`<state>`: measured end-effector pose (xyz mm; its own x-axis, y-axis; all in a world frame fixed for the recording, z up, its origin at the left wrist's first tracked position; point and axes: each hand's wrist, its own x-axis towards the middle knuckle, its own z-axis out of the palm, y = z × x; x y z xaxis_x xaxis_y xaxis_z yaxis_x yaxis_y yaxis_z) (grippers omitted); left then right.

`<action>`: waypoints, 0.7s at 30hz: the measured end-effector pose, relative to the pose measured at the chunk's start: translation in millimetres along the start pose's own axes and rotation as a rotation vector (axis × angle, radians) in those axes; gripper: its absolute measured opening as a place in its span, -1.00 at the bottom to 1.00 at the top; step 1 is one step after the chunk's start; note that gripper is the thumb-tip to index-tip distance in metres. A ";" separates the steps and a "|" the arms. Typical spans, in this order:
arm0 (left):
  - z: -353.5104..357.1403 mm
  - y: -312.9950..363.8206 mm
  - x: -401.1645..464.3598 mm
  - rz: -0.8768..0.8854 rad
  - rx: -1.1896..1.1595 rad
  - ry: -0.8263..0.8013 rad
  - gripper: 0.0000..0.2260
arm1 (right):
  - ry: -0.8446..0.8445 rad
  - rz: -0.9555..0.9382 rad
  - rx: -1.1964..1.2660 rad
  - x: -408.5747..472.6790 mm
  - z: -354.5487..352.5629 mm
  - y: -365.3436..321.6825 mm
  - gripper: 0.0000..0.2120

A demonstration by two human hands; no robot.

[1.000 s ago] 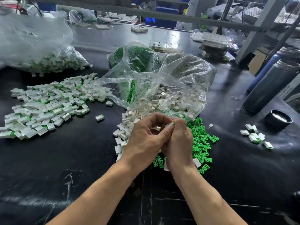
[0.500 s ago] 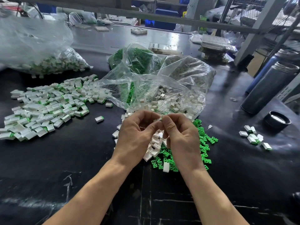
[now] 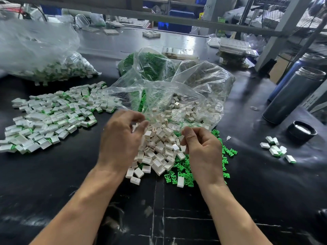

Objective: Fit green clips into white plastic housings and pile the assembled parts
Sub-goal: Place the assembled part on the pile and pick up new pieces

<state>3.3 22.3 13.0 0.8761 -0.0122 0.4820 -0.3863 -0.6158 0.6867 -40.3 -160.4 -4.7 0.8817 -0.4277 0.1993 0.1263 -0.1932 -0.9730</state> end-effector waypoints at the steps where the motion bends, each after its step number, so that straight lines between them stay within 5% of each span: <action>1: -3.5 -8.4 3.6 -0.043 0.058 0.035 -0.82 | 0.009 0.004 -0.024 0.8 -1.2 0.6 -0.78; 10: -13.4 -54.0 19.6 -0.366 0.540 0.000 -0.88 | -0.001 0.011 -0.337 4.5 -10.5 4.1 -0.79; 21: -7.6 -54.8 17.3 -0.335 0.567 0.018 -0.71 | -0.081 0.057 -0.621 11.9 -27.1 -4.3 -0.94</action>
<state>37.5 61.9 -12.2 0.9156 0.2625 0.3046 0.1225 -0.9036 0.4104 -42.6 -188.6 5.0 0.9139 -0.3891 0.1162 -0.1881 -0.6592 -0.7280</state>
